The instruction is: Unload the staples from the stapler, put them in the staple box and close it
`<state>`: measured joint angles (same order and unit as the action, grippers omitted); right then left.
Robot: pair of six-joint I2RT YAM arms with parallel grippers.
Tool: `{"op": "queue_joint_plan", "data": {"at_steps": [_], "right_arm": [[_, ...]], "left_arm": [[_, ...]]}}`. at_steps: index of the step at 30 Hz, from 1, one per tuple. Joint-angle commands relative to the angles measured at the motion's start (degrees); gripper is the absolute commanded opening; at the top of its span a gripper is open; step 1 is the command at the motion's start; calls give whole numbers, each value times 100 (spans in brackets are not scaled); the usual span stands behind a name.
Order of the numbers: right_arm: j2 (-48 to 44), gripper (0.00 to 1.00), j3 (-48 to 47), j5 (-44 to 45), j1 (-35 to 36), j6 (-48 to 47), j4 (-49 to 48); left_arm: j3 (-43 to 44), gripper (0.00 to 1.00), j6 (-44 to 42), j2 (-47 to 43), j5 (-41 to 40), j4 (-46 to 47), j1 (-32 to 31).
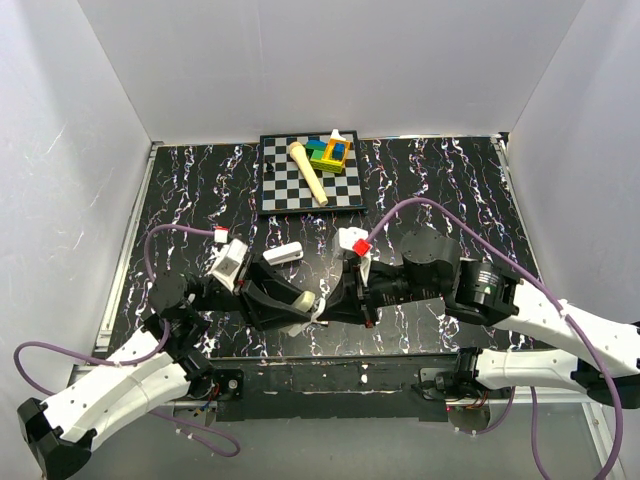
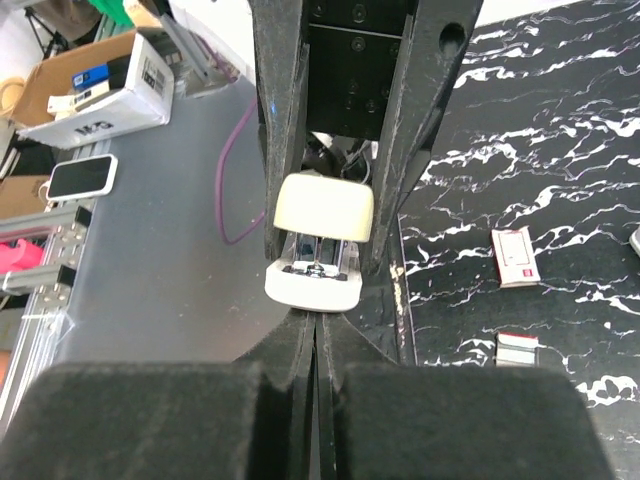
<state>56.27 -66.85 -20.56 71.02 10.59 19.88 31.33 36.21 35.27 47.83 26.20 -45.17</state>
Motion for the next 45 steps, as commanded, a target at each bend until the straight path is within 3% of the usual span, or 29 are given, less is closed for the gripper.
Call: {"op": "queue_joint_plan", "data": {"at_steps": [1, 11, 29, 32, 37, 45], "right_arm": [[375, 1, -723, -246, 34, -250, -705], [939, 1, -1226, -432, 34, -400, -538], [-889, 1, 839, 701, 34, -31, -397], [-1118, 1, 1042, 1000, 34, 66, -318], [-1276, 1, 1376, 1624, 26, 224, -160], [-1154, 1, 1649, 1863, 26, 462, -195]], "left_arm": [[-101, 0, -34, 358, 490, -334, -220], [83, 0, -421, 359, 561, -861, -449], [645, 0, -1027, -64, -766, -1792, -449], [961, 0, -1290, -107, -1441, -2362, -458], [1690, 0, -1695, -20, -3357, -3716, -440], [2579, 0, -2065, 638, -5511, -4737, -423]]}}
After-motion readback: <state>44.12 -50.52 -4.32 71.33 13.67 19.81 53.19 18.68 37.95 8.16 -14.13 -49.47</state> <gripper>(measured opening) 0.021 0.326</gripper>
